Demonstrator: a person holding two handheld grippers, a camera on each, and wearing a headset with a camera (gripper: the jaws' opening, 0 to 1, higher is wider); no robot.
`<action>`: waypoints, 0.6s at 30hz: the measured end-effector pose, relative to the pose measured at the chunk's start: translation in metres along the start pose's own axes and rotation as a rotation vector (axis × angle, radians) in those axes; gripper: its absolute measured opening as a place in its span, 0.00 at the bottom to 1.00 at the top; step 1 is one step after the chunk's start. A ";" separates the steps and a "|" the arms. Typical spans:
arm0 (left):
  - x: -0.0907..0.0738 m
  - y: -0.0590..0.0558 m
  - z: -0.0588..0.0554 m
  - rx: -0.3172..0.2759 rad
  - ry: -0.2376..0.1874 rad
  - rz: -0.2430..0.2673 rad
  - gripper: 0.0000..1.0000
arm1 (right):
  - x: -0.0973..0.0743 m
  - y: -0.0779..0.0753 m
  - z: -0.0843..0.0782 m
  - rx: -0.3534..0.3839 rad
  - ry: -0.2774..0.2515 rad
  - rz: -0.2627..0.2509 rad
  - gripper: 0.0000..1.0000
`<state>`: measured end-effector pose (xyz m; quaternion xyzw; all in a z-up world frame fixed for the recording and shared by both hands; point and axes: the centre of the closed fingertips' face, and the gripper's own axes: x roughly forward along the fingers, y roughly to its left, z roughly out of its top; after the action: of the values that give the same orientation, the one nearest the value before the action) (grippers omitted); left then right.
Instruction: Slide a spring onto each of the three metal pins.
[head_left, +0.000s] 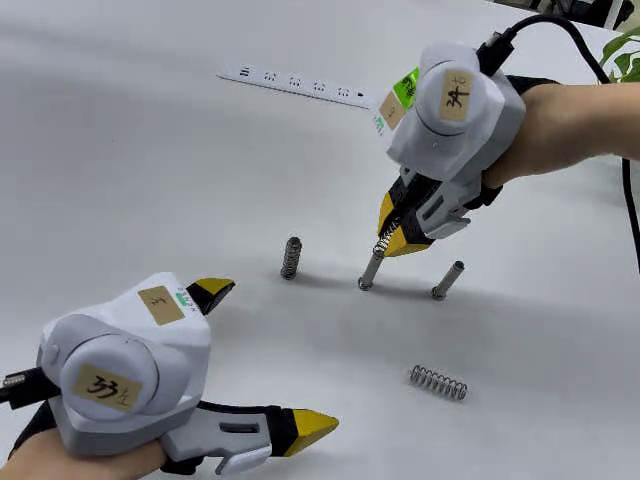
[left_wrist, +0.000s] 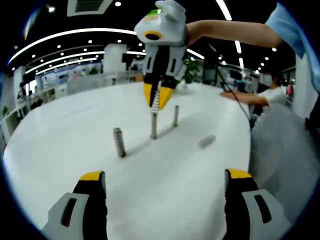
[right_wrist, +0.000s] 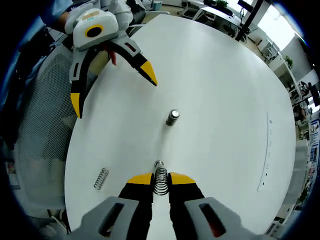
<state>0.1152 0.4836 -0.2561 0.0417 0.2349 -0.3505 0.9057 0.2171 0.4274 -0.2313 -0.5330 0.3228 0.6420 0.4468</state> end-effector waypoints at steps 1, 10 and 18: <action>0.000 0.000 0.000 -0.001 0.000 0.000 1.00 | 0.001 -0.001 -0.001 0.001 -0.001 0.001 0.13; 0.001 -0.001 -0.003 -0.003 0.007 -0.006 1.00 | 0.005 -0.001 -0.003 -0.004 0.012 0.012 0.13; 0.000 -0.001 -0.005 -0.008 0.013 -0.006 1.00 | 0.014 -0.001 -0.004 -0.019 0.037 0.018 0.13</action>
<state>0.1130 0.4842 -0.2605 0.0397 0.2422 -0.3520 0.9032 0.2189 0.4273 -0.2456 -0.5462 0.3298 0.6390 0.4297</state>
